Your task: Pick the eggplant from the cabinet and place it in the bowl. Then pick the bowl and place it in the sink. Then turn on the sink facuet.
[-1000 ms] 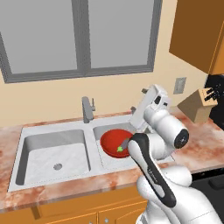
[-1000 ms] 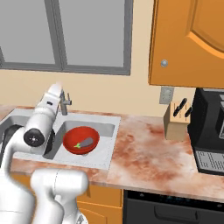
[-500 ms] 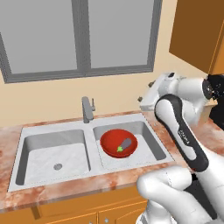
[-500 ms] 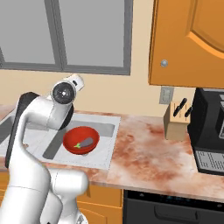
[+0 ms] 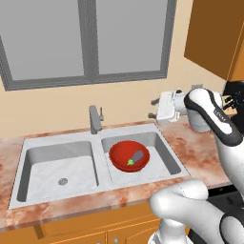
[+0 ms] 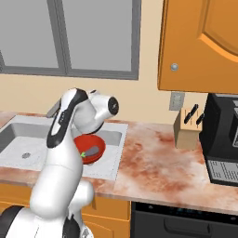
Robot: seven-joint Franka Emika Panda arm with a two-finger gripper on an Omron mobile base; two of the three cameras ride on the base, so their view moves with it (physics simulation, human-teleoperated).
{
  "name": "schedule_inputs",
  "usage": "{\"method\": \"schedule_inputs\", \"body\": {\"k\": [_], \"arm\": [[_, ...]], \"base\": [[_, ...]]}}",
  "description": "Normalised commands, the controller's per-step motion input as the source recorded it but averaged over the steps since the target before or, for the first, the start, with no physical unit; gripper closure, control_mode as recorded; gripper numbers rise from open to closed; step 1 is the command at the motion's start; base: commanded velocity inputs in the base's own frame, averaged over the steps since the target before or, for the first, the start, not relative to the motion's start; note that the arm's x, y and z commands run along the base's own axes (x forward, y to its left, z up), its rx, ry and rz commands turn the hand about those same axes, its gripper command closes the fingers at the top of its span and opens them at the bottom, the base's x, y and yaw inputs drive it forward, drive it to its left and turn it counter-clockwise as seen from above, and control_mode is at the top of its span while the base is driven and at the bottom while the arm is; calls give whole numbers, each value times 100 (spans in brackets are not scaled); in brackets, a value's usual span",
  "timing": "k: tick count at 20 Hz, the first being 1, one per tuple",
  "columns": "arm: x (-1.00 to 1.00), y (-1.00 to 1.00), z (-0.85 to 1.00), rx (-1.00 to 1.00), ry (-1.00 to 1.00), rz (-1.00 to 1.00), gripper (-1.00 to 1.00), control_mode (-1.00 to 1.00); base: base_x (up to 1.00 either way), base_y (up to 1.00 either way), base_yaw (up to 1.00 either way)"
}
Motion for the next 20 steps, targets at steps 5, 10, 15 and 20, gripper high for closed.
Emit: {"method": "schedule_inputs", "body": {"k": [5,10,15,20], "arm": [[49,57,-63,0,-13,14,-100,-100],[58,31,0,4,5,0,-100,-100],[57,0,-10,14,14,-1,-100,-100],[62,3,-38,16,7,0,-100,-100]], "base": [[0,0,0],[0,0,0],[0,0,0],[0,0,0]]}}
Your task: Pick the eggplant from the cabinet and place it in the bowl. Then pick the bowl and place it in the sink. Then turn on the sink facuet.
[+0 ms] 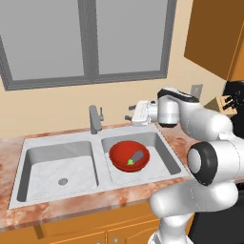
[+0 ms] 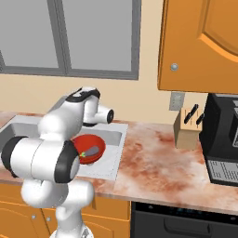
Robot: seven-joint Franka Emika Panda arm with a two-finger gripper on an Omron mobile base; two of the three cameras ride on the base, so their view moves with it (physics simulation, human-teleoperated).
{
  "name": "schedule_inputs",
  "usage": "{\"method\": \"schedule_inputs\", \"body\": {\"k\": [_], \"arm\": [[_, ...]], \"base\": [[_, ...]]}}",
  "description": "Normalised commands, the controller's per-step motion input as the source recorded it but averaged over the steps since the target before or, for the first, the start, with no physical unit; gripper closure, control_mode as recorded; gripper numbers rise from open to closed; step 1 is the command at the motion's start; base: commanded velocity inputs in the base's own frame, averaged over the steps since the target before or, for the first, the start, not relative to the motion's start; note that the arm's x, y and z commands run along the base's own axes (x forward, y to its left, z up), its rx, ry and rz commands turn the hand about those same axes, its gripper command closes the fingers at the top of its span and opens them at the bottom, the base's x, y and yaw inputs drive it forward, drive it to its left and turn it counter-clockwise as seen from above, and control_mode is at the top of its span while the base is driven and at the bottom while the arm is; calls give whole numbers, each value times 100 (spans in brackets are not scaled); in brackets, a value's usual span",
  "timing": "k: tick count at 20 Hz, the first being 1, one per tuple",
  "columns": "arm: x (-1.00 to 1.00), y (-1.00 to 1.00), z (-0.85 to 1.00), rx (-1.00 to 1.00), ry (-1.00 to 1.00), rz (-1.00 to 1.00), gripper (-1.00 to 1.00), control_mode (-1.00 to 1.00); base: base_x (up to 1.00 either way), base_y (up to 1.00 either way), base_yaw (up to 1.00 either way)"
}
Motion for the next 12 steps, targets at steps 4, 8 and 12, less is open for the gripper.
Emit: {"method": "schedule_inputs", "body": {"k": [4,8,12], "arm": [[48,29,-26,7,0,0,-100,-100],[43,26,-11,2,0,0,-100,-100],[32,11,-2,1,0,0,-100,-100]], "base": [[0,0,0],[0,0,0],[0,0,0]]}}
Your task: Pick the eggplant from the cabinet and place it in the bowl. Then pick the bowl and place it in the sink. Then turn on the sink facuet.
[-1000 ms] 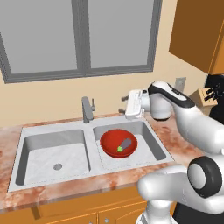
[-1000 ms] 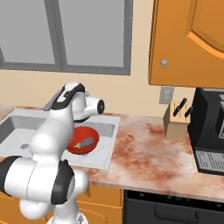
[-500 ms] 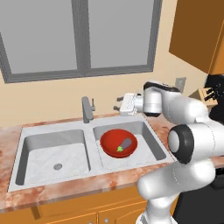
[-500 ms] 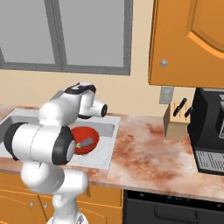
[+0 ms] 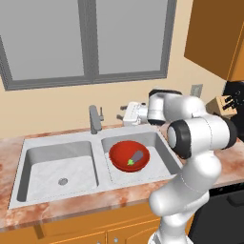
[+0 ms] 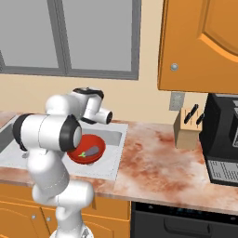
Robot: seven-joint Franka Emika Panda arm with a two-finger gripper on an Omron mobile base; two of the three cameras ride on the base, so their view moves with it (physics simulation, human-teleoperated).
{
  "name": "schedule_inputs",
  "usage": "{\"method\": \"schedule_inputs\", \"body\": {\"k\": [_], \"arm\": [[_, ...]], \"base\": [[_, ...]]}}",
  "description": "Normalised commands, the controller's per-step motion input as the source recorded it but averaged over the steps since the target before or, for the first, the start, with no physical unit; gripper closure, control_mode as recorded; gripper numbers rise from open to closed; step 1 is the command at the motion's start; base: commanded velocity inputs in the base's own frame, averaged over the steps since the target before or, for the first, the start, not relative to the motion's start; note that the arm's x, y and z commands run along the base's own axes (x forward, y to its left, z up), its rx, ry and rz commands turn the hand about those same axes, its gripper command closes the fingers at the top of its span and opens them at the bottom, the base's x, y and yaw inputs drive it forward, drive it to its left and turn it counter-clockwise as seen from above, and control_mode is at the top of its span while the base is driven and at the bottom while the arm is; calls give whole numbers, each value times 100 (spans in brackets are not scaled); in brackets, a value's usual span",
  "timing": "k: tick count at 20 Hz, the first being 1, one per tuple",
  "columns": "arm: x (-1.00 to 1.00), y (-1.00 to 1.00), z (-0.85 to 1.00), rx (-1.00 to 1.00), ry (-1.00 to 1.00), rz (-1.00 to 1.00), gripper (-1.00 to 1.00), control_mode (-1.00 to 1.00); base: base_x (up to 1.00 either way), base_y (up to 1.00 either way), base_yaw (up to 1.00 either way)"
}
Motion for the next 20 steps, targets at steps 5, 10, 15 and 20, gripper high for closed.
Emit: {"method": "schedule_inputs", "body": {"k": [5,10,15,20], "arm": [[15,3,-2,6,1,0,-100,-100],[8,25,-9,0,0,-3,-100,-100],[15,23,-16,0,0,-5,-100,-100],[32,20,-14,0,0,-10,-100,-100]], "base": [[0,0,0],[0,0,0],[0,0,0],[0,0,0]]}}
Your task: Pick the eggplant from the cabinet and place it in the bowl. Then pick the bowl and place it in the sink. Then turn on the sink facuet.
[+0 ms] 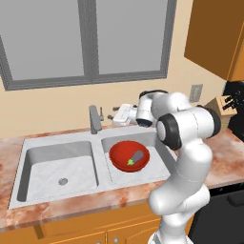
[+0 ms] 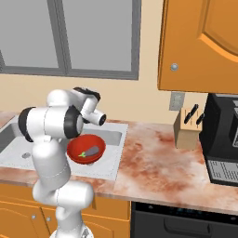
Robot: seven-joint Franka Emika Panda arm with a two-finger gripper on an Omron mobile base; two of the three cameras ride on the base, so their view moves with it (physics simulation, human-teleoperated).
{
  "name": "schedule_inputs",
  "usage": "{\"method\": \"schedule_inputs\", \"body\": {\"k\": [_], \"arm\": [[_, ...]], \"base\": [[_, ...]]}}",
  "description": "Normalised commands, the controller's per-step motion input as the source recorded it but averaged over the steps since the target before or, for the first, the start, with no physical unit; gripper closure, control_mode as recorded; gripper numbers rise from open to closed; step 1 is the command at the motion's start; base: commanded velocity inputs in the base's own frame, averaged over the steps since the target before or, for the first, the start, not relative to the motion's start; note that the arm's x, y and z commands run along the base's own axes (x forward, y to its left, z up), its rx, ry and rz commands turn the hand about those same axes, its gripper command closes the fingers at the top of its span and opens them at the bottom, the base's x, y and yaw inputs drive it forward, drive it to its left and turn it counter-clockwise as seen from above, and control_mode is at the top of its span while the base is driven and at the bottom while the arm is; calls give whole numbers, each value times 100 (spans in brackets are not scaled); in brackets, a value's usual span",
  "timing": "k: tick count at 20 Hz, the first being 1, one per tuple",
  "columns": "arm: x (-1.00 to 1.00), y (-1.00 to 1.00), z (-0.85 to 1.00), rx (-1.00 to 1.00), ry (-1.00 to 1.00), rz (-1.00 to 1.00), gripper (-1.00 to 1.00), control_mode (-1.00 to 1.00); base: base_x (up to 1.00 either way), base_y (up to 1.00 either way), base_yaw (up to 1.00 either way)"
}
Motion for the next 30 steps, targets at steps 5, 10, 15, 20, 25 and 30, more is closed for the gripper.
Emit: {"method": "schedule_inputs", "body": {"k": [5,10,15,20,25,30], "arm": [[42,0,-1,1,0,-12,-100,-100],[48,0,-11,0,0,-10,-100,-100],[41,10,-23,0,0,-4,-100,-100],[44,7,-21,0,0,-1,-100,-100],[50,2,-15,0,0,0,-100,-100],[45,3,-26,0,0,0,-100,-100]], "base": [[0,0,0],[0,0,0],[0,0,0],[0,0,0],[0,0,0],[0,0,0]]}}
